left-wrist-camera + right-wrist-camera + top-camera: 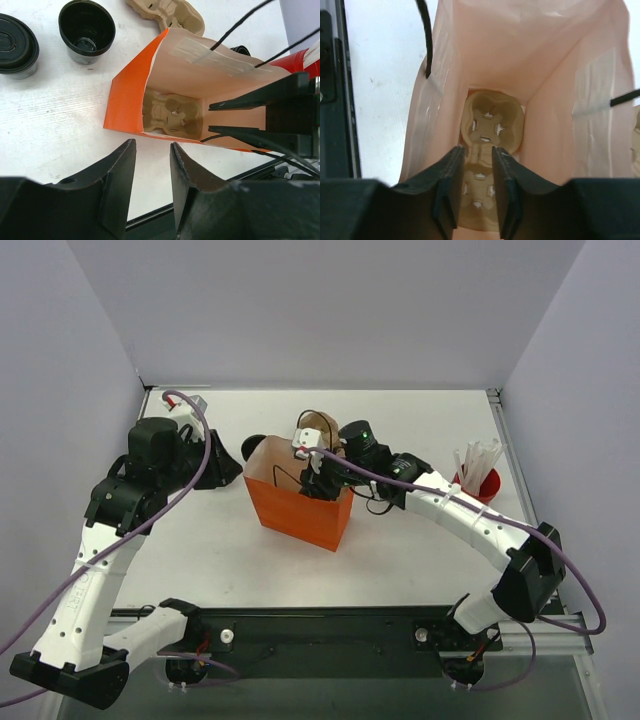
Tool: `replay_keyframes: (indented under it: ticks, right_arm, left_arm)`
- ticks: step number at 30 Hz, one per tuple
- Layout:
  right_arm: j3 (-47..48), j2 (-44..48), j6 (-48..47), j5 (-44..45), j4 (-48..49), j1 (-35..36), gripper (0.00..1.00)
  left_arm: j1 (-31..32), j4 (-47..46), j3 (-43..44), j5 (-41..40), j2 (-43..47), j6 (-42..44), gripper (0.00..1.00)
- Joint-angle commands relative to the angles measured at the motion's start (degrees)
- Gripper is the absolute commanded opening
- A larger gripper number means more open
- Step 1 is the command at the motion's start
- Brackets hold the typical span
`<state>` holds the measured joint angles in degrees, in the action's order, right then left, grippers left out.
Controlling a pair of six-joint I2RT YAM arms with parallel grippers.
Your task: Pack the takeout coffee
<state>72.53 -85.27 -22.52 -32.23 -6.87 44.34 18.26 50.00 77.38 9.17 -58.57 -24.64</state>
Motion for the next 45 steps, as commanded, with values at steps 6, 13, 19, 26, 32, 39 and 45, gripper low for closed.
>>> replay_keyframes:
  ticks: [6, 13, 19, 26, 32, 39, 45]
  right_arm:
    - [11.57, 5.81, 22.5, 10.15, -2.07, 0.31, 0.4]
    - [23.17, 8.02, 44.9, 34.47, -22.8, 0.14, 0.47]
    - [26.08, 6.18, 58.11, 41.63, -39.44, -1.62, 0.52]
    - [25.64, 1.7, 63.3, 38.21, -42.52, -1.36, 0.56]
    - [24.5, -1.73, 63.48, 37.41, -44.44, -1.27, 0.41]
    - [34.83, -3.93, 58.56, 40.91, -51.56, -1.36, 0.0]
    - [27.16, -3.06, 56.19, 39.79, -50.61, -2.5, 0.0]
  left_arm:
    - [-0.07, -7.27, -0.65, 0.67, -0.41, 3.89, 0.5]
    - [0.11, -12.11, -1.54, 1.3, -3.92, 5.92, 0.55]
    - [1.77, -12.47, -0.57, -2.05, -6.73, 8.29, 0.56]
    - [4.32, -12.21, -1.8, -3.19, -8.05, 8.21, 0.53]
    - [5.82, -10.8, -2.5, -3.81, -7.88, 8.74, 0.36]
    - [12.49, -2.48, 3.11, -6.69, -7.97, -1.6, 0.0]
    - [18.21, 2.03, -0.39, -13.03, -5.25, -11.73, 0.0]
